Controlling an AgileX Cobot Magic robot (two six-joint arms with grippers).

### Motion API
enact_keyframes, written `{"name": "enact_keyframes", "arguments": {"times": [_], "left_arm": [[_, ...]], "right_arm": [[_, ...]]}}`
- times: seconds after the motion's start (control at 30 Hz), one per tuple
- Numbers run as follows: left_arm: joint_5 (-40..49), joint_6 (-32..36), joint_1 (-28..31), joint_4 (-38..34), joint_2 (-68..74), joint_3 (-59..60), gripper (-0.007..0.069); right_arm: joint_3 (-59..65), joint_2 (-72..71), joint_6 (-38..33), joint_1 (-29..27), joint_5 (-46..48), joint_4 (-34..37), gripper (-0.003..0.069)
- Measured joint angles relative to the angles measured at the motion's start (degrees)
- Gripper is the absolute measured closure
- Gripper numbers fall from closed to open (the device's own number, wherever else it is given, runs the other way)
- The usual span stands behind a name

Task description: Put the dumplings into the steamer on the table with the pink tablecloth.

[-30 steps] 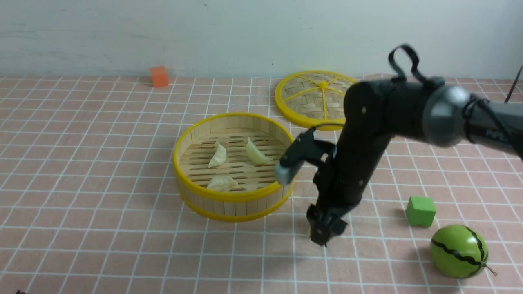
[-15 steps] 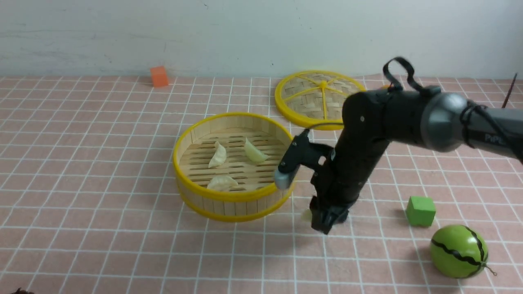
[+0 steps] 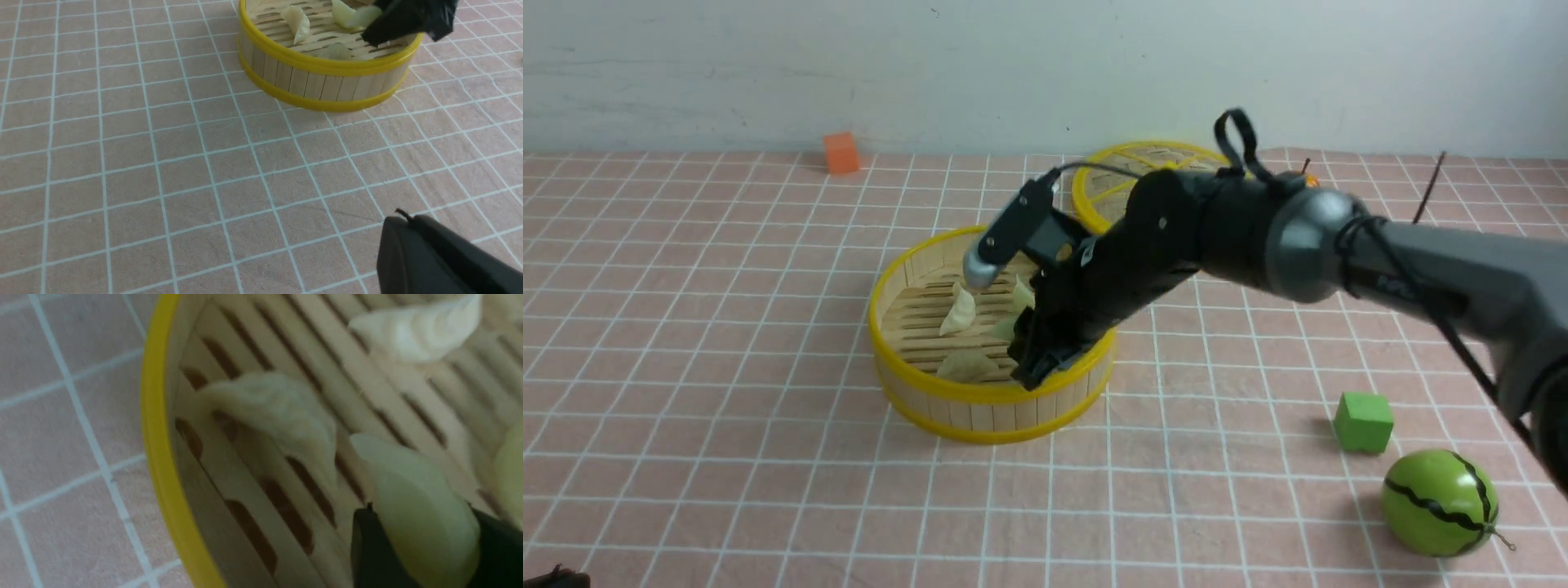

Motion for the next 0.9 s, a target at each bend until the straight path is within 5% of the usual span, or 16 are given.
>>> {"name": "enact_keyframes", "arguments": {"times": [0.23, 0.4, 0.63, 0.8, 0.9], "left_arm": [[-0.2, 0.0, 0.0, 1.1, 0.0, 0.0, 0.0638], [-0.2, 0.0, 0.0, 1.15, 0.0, 0.0, 0.0638], [-0.33, 0.0, 0.0, 1.15, 0.0, 0.0, 0.0638], [-0.33, 0.0, 0.0, 1.15, 0.0, 0.0, 0.0638], [-0.33, 0.0, 0.0, 1.15, 0.0, 0.0, 0.0638]], "right_arm": [[-0.25, -4.42, 4.92, 0.0, 2.94, -5.54, 0.0025], [-3.95, -15.06, 15.47, 0.0, 9.79, -12.82, 0.0], [-6.65, -39.46, 36.26, -0.8, 26.6, -29.43, 0.0304], [7.59, -51.72, 46.1, -3.37, 37.05, -33.3, 0.0618], [21.86, -59.51, 49.43, -3.91, 34.83, -33.18, 0.0678]]}}
